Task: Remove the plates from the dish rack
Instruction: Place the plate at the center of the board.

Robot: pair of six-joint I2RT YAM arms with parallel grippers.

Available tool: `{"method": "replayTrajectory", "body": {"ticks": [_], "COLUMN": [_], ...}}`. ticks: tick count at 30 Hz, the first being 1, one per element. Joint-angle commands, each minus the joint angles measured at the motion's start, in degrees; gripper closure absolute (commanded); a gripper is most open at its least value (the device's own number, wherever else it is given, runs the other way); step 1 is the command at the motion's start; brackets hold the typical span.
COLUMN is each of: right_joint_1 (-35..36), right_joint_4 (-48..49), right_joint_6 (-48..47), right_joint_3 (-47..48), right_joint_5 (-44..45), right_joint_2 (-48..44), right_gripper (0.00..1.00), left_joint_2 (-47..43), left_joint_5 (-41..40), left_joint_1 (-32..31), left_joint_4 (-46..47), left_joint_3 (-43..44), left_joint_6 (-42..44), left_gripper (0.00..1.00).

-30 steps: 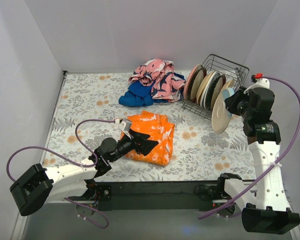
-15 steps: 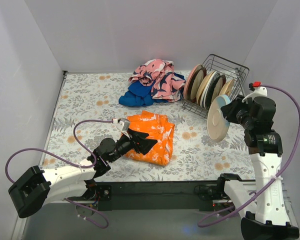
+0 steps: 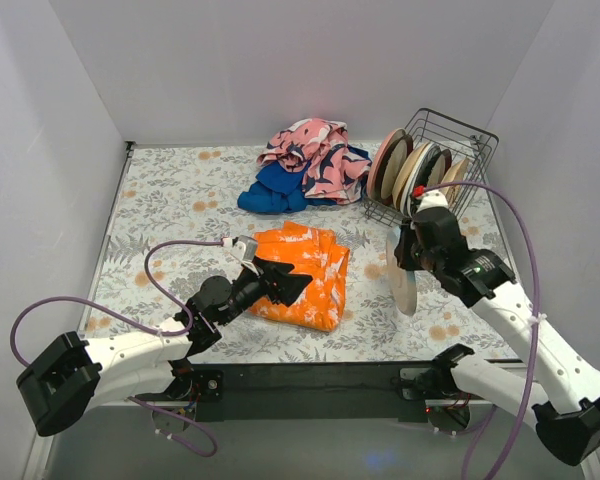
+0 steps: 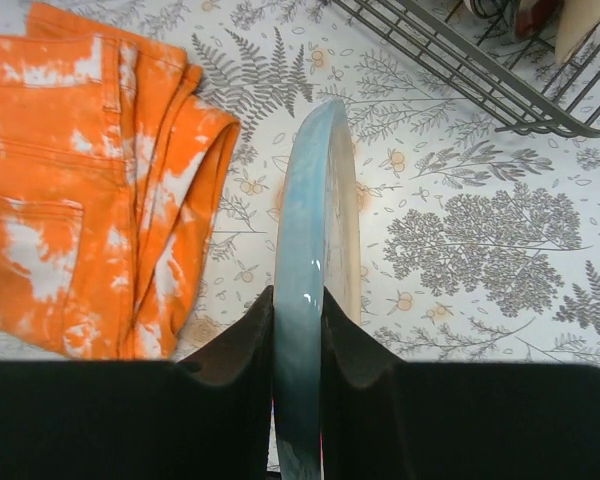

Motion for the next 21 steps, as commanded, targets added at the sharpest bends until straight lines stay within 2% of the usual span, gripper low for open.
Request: {"method": "replayTrajectory", "body": {"ticks": [1,5,8,14,18,21], "right_joint_1": [7.3,14.9,19.2,23.7,25.4,25.8], "right_joint_4": [1.4,-5.8,-10.3,-16.4,-22.9,-24.1], "right_joint_6": [3.1,6.0,8.5,15.1,22.0,22.6], "right_joint_3": [5.0,9.3,11.0,11.7,11.8,11.1], "right_joint_5": [18.3,29.7,33.7,37.8,40.9,40.9], "right_joint_2": [2.5,9.3,14.3,22.4,28.2,30.1], "right_gripper": [0.99,0.99,0.99,0.99,0.99,0.99], "left_joint_2": [-2.5,-5.6,-8.8,-14.1,-15.4,-15.1], "left_joint_5": [-3.9,-6.4,-9.1,-14.7,-16.0,-16.1], "left_joint_1": [-0.2,-0.3,-0.2,-0.2,-0.2,-0.3], "left_joint_4": [-0.9,-0.2,-1.1,-2.5,-2.6,-3.1], "left_joint_3": [-0.7,-2.6,-3.6,-5.5,-6.2,-5.8], "left_joint_6": [0.8,0.4,0.1,-1.0,-1.2,-1.2], "left_gripper": [0.28,0.28,0.28,0.28,0.28,0.28]}}
